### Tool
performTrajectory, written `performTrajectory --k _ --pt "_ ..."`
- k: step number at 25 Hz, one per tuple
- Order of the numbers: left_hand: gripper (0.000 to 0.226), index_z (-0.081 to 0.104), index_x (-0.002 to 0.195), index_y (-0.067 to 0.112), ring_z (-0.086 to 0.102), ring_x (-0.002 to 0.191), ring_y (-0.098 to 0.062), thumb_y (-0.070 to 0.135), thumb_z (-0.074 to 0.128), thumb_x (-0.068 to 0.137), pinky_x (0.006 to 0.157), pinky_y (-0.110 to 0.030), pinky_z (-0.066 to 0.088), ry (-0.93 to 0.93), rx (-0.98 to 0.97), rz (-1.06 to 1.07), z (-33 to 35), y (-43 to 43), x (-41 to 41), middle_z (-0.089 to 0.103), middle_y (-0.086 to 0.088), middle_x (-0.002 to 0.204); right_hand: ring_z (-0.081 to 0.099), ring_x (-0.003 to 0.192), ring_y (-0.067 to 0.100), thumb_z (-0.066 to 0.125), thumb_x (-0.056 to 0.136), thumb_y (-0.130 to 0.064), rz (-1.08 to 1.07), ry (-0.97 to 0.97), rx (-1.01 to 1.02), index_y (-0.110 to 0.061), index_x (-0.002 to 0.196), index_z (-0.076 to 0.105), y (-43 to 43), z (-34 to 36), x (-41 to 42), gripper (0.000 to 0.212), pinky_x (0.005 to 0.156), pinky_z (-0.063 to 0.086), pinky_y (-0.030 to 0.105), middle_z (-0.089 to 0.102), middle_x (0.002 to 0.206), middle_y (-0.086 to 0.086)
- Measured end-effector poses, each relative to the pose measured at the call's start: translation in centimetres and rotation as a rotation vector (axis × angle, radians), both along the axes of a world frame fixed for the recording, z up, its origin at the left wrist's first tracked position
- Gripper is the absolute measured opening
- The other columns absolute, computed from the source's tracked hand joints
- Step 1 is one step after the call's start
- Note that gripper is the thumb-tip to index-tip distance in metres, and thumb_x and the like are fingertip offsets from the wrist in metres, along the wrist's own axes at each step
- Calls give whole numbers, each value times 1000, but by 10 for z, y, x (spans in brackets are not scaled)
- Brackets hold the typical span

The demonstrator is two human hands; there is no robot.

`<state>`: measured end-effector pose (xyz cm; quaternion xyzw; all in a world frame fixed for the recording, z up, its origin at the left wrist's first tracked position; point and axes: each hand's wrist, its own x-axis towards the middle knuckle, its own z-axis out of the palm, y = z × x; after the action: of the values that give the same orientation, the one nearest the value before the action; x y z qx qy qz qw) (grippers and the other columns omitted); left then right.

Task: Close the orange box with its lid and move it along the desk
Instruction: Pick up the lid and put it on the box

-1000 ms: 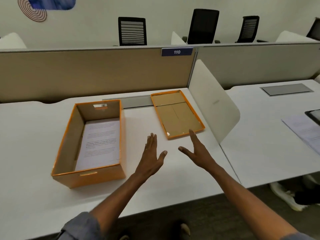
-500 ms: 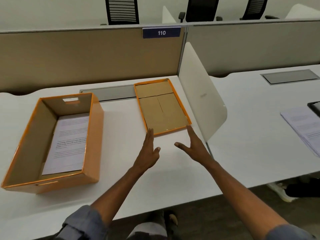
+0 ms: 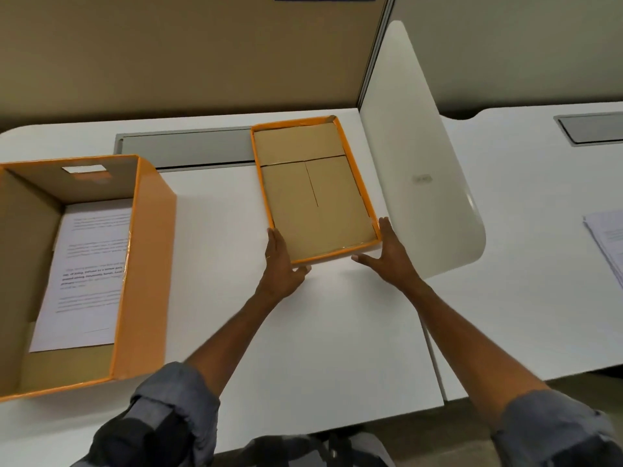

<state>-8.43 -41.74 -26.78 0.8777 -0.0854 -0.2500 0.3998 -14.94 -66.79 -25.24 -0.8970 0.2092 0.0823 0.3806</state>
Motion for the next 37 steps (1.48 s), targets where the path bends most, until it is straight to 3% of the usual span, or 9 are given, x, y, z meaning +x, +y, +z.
performTrajectory --k 5,8,11,17,21,25,28,32,37 --pt "116 -14 154 -1 -8 154 -34 27 75 86 119 -35 -2 49 -15 99 -8 -9 18 -17 -20 165 17 156 32 84 76 -43 58 39 -58 -2 161 3 -13 -21 21 124 125 20 43 12 170 18" --pt "98 17 153 2 28 145 -44 29 75 78 120 -56 24 27 25 131 -16 -5 31 28 -22 158 35 149 36 80 70 -61 15 30 -78 -6 159 14 -26 -43 28 124 117 37 56 30 163 18" --pt "80 38 141 16 53 121 -34 26 71 69 99 -54 48 -53 33 163 -27 -3 39 53 -7 134 44 142 40 87 75 -38 -4 8 -149 -2 157 23 -22 -44 29 110 111 43 59 41 156 23" --pt "97 18 157 9 31 148 -31 19 75 79 119 -47 32 -25 10 158 -8 -4 20 31 -13 162 53 133 36 85 78 -39 10 -23 -61 -7 154 31 -17 -30 30 98 109 47 53 52 149 18" --pt "102 14 159 10 28 151 -25 17 78 81 120 -41 30 -32 -29 178 5 2 5 26 -9 165 49 135 28 84 83 -20 18 -48 -28 -2 157 28 -18 -20 17 95 107 34 13 47 154 18" --pt "105 12 160 22 39 145 -25 27 80 79 112 -41 41 -84 -68 186 25 17 -20 34 -1 163 52 134 36 89 76 -20 30 -110 -49 0 153 34 -8 -1 -6 97 112 44 41 54 146 21" --pt "106 10 159 25 45 140 -25 26 80 80 102 -31 41 -134 -109 183 42 31 -47 38 2 160 56 129 35 90 74 -19 28 -167 -65 2 149 41 6 18 -30 92 103 44 31 59 140 20" --pt "113 7 160 28 40 144 -23 43 79 75 110 -35 39 -150 -193 203 67 62 -95 35 4 161 58 127 37 90 74 -24 60 -259 -50 0 145 45 31 47 -75 88 105 48 44 61 138 19" --pt "108 11 159 33 38 131 -3 40 79 77 106 -30 40 -218 -270 201 95 102 -149 35 24 147 55 126 31 88 77 -22 75 -338 -14 -2 148 43 65 81 -128 86 100 40 32 58 142 18"
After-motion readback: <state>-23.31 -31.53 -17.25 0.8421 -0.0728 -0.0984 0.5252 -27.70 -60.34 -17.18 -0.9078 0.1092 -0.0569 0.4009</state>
